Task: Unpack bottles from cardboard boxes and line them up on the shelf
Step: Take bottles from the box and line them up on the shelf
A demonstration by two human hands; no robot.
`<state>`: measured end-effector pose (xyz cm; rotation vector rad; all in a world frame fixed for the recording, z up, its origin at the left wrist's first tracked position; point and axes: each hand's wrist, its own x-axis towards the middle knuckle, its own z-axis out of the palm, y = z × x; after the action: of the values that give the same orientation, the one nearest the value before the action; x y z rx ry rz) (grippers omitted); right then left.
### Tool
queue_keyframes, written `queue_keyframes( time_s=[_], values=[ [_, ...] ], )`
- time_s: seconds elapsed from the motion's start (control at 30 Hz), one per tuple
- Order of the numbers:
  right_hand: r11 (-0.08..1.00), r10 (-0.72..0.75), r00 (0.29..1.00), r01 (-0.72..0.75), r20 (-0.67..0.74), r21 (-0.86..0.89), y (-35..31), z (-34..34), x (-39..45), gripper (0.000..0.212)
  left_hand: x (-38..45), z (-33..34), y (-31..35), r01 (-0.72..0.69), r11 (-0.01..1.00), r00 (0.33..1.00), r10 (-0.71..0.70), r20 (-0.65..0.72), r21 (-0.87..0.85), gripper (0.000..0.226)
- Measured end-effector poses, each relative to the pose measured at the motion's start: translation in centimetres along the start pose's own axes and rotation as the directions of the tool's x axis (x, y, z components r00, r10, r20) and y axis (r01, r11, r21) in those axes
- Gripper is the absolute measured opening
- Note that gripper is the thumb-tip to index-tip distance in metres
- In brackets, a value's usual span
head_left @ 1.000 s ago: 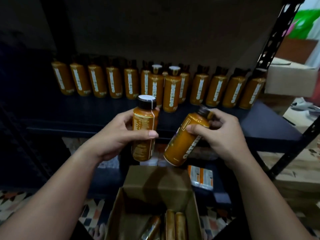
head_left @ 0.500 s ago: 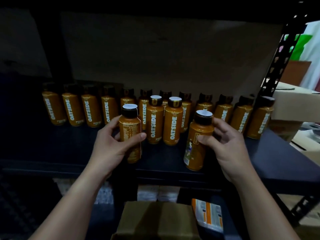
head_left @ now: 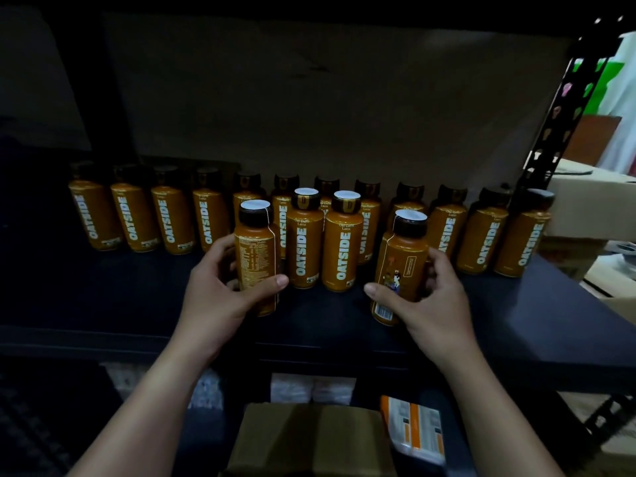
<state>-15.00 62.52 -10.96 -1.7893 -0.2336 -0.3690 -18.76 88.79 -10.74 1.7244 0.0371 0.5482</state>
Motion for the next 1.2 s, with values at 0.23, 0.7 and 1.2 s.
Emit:
queue_keyframes(
  time_s=[0.23, 0.7, 1.2],
  values=[
    [0.998, 0.027, 0.998, -0.031, 0.065, 0.058, 0.4, -0.8, 0.0, 0.066, 0.1, -0.4, -0.2, 0.014, 1.0, 0.999, -0.013, 0.043, -0.022, 0.074],
    [0.994, 0.025, 1.0, -0.027, -0.015, -0.109, 0.7, -0.3, -0.1, 0.086, -0.1, 0.0, -0.5, -0.034, 0.999, 0.999, 0.034, 0.01, -0.01, 0.068],
    [0.997, 0.029, 0.999, -0.03, -0.018, -0.074, 0.8, -0.3, -0.1, 0.094, 0.0, 0.5, -0.5, -0.053, 0.997, 0.997, 0.057, -0.059, 0.06, 0.083]
  ],
)
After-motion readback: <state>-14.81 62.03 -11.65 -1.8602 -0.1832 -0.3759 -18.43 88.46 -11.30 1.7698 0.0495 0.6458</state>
